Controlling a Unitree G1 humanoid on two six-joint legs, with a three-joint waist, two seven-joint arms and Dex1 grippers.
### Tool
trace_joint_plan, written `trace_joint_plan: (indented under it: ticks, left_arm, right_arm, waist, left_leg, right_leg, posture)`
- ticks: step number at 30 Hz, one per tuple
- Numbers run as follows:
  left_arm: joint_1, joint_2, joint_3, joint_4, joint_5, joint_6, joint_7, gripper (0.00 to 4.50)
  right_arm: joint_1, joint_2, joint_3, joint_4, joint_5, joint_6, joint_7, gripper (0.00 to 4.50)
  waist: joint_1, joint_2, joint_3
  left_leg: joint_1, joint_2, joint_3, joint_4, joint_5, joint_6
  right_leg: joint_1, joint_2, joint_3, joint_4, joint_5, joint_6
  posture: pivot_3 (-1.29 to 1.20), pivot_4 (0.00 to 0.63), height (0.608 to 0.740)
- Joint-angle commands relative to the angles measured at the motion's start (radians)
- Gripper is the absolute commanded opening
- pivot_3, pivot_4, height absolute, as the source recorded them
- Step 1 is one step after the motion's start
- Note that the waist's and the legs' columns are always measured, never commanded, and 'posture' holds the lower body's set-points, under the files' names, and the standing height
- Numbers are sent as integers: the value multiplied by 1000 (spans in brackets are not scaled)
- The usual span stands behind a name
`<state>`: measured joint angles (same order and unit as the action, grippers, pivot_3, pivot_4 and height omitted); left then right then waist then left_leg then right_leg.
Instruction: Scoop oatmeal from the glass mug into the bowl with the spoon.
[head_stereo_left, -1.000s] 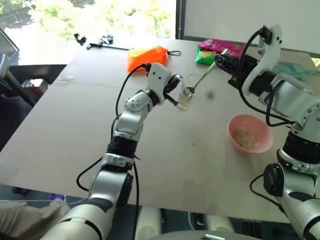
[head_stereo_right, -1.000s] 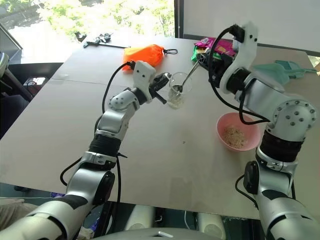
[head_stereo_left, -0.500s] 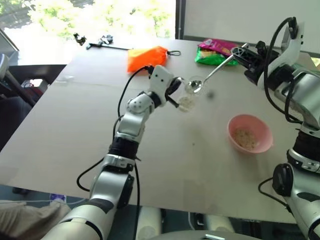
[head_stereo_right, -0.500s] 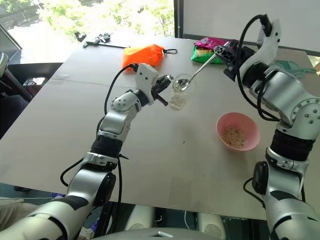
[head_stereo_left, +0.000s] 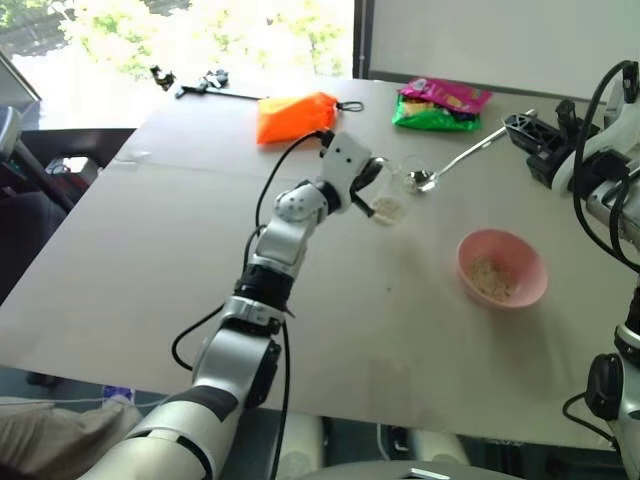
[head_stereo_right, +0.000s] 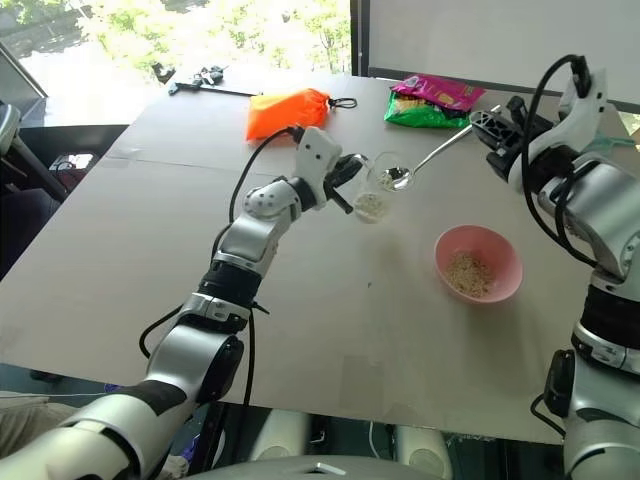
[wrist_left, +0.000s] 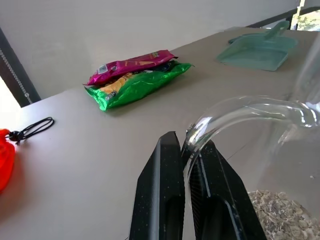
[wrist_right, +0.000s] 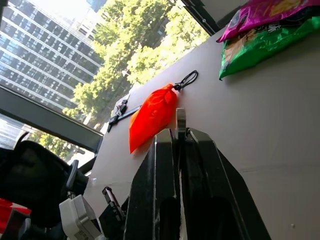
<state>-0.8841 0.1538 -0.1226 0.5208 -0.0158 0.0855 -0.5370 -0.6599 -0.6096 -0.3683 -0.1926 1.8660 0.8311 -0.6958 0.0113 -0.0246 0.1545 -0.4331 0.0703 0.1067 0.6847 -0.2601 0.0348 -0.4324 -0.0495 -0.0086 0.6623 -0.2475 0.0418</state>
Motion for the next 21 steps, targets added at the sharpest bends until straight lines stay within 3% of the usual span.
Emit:
trace_joint_plan:
  ticks: [1, 9, 21]
  left_arm:
    - [-72, -28, -9, 26, 6, -51, 0, 75]
    - [-176, -89, -31, 211, 39, -146, -7, 75]
    - [-281, -143, -44, 432, 83, -282, -14, 75]
  right_arm:
    - [26, -48, -56, -45, 43, -47, 3, 0]
    - [101, -135, -128, -43, 101, -102, 4, 0]
    - [200, -133, -240, -69, 106, -122, 14, 0]
  waist:
    - [0, 0, 0]
    - [2, 0, 0]
    - [2, 0, 0]
  left_leg:
    - [0, 0, 0, 0, 0, 0]
    - [0, -1, 0, 0, 0, 0]
    - [0, -1, 0, 0, 0, 0]
  right_leg:
    - [0, 0, 0, 0, 0, 0]
    - [0, 0, 0, 0, 0, 0]
    - [0, 0, 1, -1, 0, 0]
  posture:
    - [0, 150, 740]
    - [0, 150, 740]
    - [0, 150, 740]
